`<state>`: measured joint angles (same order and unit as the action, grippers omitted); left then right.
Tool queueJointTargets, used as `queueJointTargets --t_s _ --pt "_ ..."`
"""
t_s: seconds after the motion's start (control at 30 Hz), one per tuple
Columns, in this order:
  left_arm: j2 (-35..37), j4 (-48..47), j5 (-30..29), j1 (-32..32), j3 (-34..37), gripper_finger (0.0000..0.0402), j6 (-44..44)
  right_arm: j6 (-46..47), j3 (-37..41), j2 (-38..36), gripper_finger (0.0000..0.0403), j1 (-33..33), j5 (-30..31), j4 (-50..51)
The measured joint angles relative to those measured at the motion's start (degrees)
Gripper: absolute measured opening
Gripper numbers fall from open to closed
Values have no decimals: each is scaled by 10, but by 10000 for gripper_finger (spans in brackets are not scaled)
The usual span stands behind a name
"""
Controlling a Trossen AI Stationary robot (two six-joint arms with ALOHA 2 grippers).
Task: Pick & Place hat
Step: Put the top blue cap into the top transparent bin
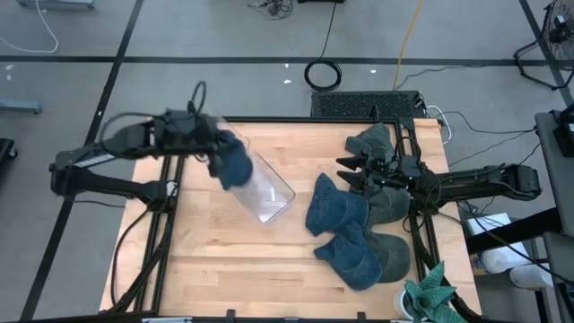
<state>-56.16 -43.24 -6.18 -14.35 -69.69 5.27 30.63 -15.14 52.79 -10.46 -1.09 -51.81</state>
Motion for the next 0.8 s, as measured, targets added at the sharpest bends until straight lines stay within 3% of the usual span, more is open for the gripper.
queueJointTargets --t_s 0.17,0.33,0.5,0.7,0.8 --pt "-24 -122 -79 -35 -86 23 -153 1 0 0 280 0 13 -1" --pt "-59 -182 -164 -74 -103 27 -285 1 0 0 279 0 13 0" --pt "-109 -239 -164 -116 -103 18 -396 0 0 0 279 0 13 3" --pt "-146 -240 -150 -126 -102 24 -552 0 0 0 279 0 11 3" --pt "-158 -220 -121 -128 -102 20 -579 0 0 0 279 0 11 3"
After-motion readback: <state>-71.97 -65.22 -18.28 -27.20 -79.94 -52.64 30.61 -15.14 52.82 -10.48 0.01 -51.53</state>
